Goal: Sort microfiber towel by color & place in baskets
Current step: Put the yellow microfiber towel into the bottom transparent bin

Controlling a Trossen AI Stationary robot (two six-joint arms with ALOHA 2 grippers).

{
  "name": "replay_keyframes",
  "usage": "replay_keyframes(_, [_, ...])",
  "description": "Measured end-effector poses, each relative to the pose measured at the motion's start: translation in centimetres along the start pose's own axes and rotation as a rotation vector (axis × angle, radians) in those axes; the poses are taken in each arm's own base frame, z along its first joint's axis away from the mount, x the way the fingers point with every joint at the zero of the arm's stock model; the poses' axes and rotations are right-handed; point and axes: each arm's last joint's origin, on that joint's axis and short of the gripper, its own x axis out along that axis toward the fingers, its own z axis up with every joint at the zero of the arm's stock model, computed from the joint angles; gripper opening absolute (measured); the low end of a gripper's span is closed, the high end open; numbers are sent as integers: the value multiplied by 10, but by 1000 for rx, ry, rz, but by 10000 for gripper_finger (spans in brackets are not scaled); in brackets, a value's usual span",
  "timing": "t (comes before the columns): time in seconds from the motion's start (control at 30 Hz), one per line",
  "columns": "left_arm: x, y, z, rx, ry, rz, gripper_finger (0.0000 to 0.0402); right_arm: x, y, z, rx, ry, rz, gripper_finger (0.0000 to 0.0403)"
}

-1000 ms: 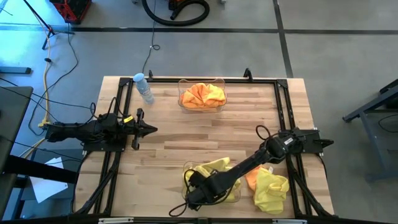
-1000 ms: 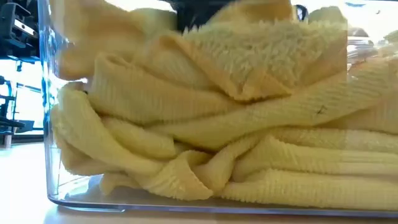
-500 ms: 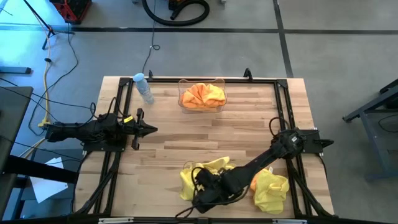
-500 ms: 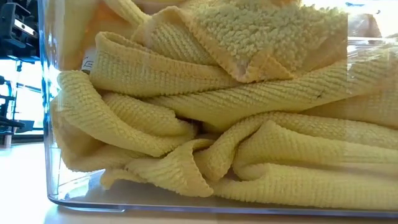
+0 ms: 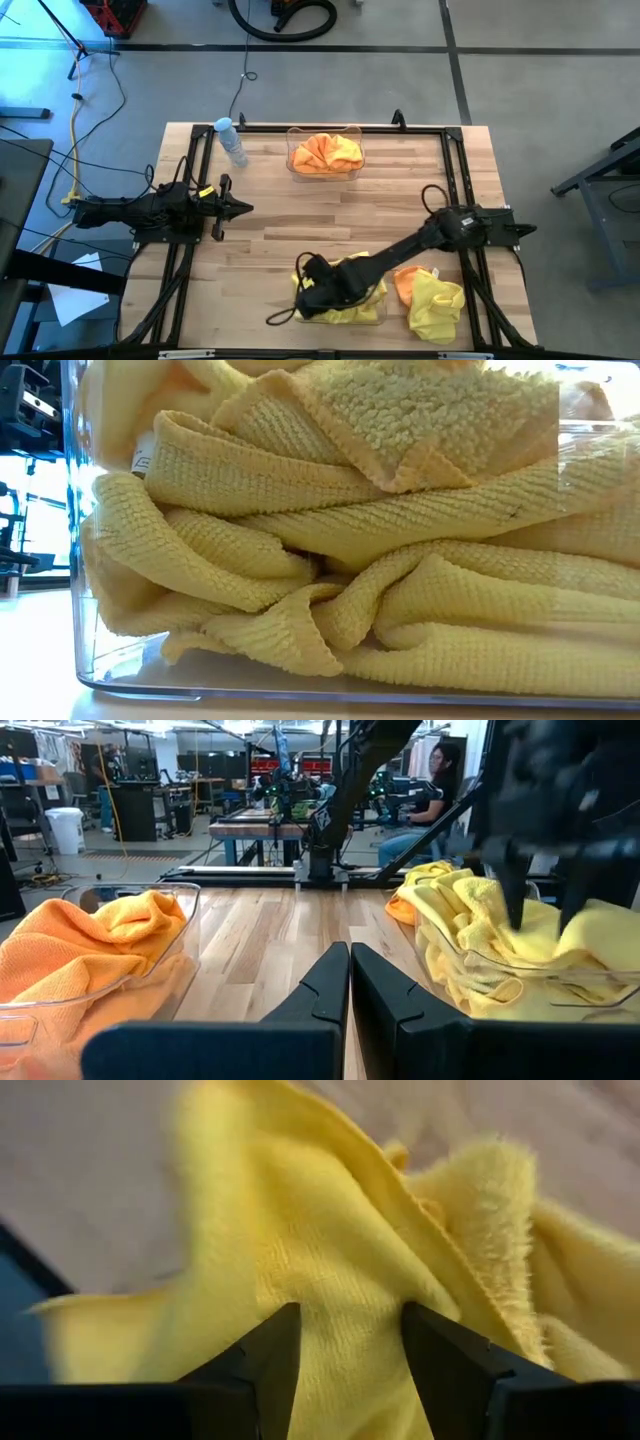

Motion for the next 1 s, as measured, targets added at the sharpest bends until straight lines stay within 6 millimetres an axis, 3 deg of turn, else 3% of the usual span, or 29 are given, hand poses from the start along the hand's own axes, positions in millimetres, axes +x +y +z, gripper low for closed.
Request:
replay_keyframes(0.17, [0, 0, 0, 0, 0, 0, 3, 40, -7, -6, 59, 68, -49, 153])
replay_keyframes(0.33, [0, 0, 0, 0, -1, 1, 3, 49, -8, -9, 116, 53, -31, 143])
replay_keyframes(0.5, [0, 0, 0, 0, 0, 0, 3, 32, 0, -4, 152, 49, 12, 142])
replay_keyframes(0.73, [0, 0, 0, 0, -1, 0, 3, -12, 12, 4, 181, 47, 86, 142])
replay_keyframes(1.0, [0, 0, 0, 0, -1, 0, 3, -39, 8, -16, 196, 22, 74, 142])
